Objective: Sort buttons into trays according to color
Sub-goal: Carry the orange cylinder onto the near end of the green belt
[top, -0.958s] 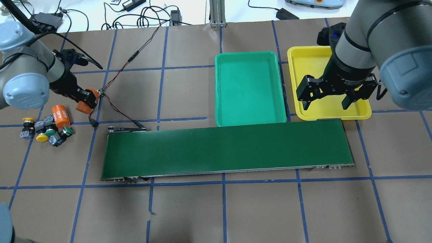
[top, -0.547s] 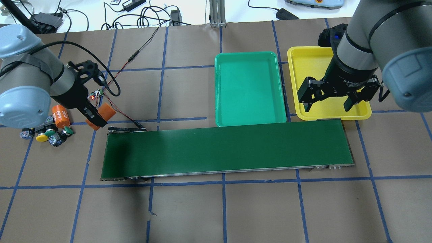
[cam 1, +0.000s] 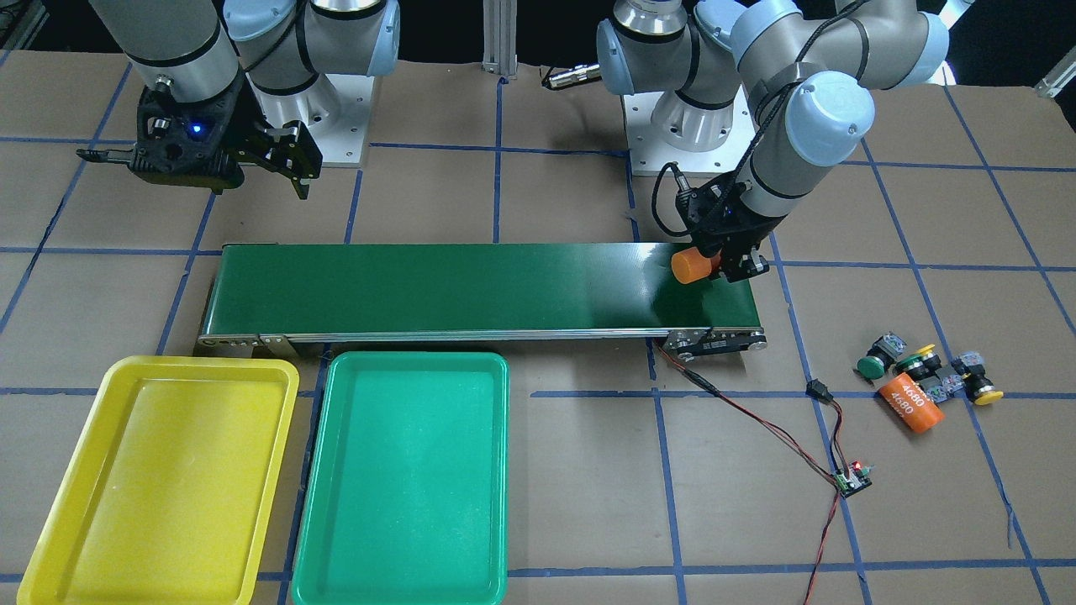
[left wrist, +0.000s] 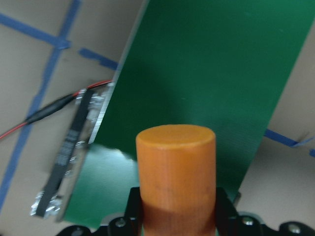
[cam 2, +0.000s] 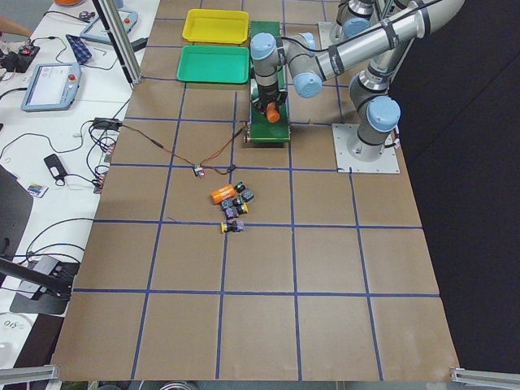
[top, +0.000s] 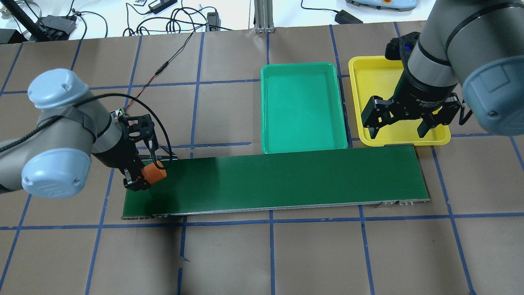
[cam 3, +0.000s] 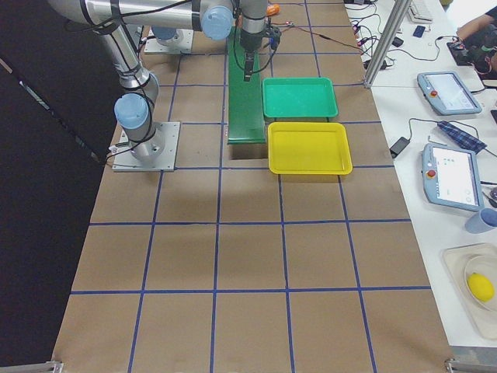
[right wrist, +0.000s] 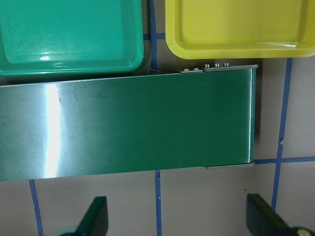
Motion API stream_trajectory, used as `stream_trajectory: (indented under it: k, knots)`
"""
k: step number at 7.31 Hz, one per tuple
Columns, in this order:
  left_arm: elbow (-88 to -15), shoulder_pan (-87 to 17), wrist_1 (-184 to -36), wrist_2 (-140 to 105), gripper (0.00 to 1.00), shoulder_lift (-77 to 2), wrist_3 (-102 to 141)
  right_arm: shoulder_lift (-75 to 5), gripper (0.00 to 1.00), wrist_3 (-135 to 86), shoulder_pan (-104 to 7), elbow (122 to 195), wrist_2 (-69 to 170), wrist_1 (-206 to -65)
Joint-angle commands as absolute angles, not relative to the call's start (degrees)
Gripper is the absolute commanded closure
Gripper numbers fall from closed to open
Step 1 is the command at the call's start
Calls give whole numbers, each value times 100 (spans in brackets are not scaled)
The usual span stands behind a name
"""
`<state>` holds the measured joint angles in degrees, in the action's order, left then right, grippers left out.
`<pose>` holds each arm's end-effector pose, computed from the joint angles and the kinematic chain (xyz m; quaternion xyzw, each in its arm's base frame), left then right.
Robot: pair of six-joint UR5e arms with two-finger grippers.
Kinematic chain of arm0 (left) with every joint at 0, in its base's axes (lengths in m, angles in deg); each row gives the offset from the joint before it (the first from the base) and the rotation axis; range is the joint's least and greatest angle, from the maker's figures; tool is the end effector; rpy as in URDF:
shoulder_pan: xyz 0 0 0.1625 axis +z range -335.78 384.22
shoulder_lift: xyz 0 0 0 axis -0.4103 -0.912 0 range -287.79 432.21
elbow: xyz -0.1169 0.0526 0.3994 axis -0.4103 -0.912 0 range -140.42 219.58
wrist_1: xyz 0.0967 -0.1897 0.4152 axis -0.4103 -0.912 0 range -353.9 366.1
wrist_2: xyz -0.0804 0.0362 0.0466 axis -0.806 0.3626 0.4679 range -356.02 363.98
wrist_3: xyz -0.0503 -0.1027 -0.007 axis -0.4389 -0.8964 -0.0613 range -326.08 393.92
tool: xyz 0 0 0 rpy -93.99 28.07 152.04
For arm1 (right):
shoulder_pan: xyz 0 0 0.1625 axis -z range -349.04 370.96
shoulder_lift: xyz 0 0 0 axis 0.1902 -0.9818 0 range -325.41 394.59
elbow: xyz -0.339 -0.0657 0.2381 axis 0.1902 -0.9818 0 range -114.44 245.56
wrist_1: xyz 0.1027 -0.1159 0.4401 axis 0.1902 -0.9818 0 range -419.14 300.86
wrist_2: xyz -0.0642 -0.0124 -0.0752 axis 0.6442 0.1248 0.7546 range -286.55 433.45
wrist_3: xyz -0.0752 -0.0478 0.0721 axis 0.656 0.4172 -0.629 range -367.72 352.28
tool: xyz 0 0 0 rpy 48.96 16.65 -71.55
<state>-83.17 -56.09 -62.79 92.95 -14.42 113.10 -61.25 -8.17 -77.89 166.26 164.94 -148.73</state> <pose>-0.0582 -0.4636 0.2342 -0.5679 -0.8199 -0.0453 0.0568 0.1205 -0.4940 0.4186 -0.0133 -0.9988 -0.0461 0.0127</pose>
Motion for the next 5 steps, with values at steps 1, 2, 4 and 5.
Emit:
stream_trajectory:
  k: [1, 2, 4, 5]
  knots:
    - [-8417, -5664, -6079, 9266, 22, -1610, 11268, -6138, 0, -807, -7790, 16628, 16503, -14861]
    - [-8417, -5664, -5782, 9249, 0, -1638, 11258, -6138, 0, -807, -7790, 16628, 16503, -14861]
    - [-8060, -5551, -5675, 9283, 0, -1481, 11267, -6147, 0, -807, -7790, 16619, 16503, -14905]
    - [-7213, -5323, -6283, 9327, 0, -1680, 11249, -6139, 0, -816, -7781, 16619, 16521, -14870]
